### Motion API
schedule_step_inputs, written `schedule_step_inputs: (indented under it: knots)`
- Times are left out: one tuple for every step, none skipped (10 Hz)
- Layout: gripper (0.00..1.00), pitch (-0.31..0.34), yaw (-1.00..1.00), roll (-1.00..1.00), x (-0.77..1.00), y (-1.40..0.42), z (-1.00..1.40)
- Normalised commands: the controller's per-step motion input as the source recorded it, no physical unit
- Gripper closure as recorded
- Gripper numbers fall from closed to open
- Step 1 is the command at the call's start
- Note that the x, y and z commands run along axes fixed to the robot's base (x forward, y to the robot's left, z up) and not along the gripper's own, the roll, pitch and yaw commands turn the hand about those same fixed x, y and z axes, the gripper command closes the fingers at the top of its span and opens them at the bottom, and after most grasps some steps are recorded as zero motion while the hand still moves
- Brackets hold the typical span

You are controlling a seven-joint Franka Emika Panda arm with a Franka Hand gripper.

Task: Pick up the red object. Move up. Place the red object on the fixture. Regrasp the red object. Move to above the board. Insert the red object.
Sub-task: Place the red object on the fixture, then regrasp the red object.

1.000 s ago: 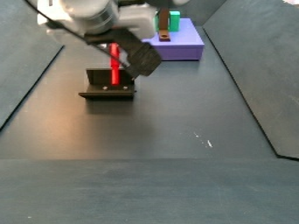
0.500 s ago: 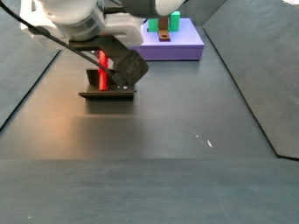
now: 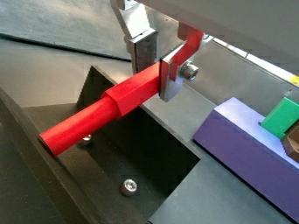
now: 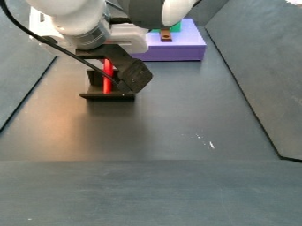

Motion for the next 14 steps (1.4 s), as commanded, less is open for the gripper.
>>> schedule_step_inputs:
  knots:
    - [1.00,0.069,0.00,-0.35,0.03,0.08,0.07]
    - [1.00,0.109,0.00,-0.51,0.11,0.15,0.13]
    - [1.00,0.089,0.00,-0.53,0.12,0.14,0.08]
    - [1.00,0.000,-0.01,-0.39,0.01,0.12,0.00]
    - [1.00,0.000,-0.01,-0.27,0.00,0.08,-0.11]
    - [1.00,-0.074,-0.05,-0.20,-0.01,0.05,-0.25]
    - [1.00,-0.097,-0.07,-0.15,-0.02,0.04,-0.29]
    - [1.00,-0.089,-0.07,-0.13,-0.03,0.03,-0.29]
    - [1.00,-0.057,-0.08,-0.16,0.00,0.04,-0.22]
    - [1.00,0.000,-0.04,-0.16,0.00,0.06,-0.10]
    - [1.00,0.000,0.00,0.00,0.00,0.00,0.00]
    - [0.00,0.000,0.00,0.00,0.00,0.00,0.00]
    - [0.00,-0.057,0.13,0.97,0.15,-0.06,0.71]
    - [0.00,-0.063,0.14,1.00,0.13,-0.06,0.64]
